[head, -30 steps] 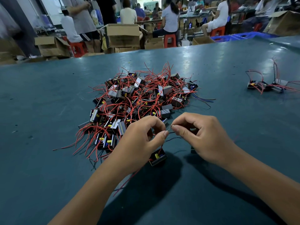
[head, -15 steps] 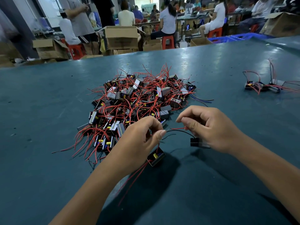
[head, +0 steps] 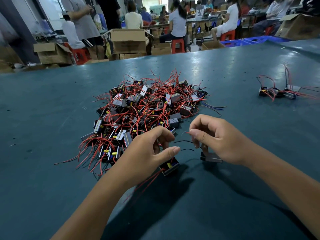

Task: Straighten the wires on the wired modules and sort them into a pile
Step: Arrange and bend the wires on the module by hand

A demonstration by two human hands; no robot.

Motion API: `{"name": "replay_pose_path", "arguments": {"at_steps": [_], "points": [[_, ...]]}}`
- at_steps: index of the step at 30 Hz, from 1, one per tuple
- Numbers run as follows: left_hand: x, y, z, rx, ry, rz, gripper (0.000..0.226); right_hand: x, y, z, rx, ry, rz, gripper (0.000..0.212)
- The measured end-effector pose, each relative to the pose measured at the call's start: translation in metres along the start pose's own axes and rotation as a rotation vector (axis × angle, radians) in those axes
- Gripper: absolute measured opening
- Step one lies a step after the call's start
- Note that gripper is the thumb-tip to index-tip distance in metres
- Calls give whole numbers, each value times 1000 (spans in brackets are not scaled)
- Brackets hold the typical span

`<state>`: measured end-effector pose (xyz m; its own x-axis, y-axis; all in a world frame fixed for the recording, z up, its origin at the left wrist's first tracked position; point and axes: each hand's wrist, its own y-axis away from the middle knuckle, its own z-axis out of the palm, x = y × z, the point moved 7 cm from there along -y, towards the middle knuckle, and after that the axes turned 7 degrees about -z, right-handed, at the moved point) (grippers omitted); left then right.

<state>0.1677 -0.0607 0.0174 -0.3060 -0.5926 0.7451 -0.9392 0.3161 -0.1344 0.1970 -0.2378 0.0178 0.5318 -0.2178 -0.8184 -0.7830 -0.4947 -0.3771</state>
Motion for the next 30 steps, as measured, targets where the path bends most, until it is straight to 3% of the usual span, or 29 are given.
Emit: {"name": "replay_pose_path", "arguments": {"at_steps": [12,19,23,26,30], "points": [[-1,-1,1,36,-20,-7,7,6,-2,6,-29,-222,70,14],[3,-1,-2,89,-2,15,8,2,0,9,-96,-230,46,14],[1,-3,7,34,25,-9,11,-5,1,11,-137,-227,15,16],[2,-2,11,21,23,-4,12,-2,0,8,-88,-265,36,22],[3,-2,9,27,14,5,15,10,-2,1,-63,-168,71,9]]}}
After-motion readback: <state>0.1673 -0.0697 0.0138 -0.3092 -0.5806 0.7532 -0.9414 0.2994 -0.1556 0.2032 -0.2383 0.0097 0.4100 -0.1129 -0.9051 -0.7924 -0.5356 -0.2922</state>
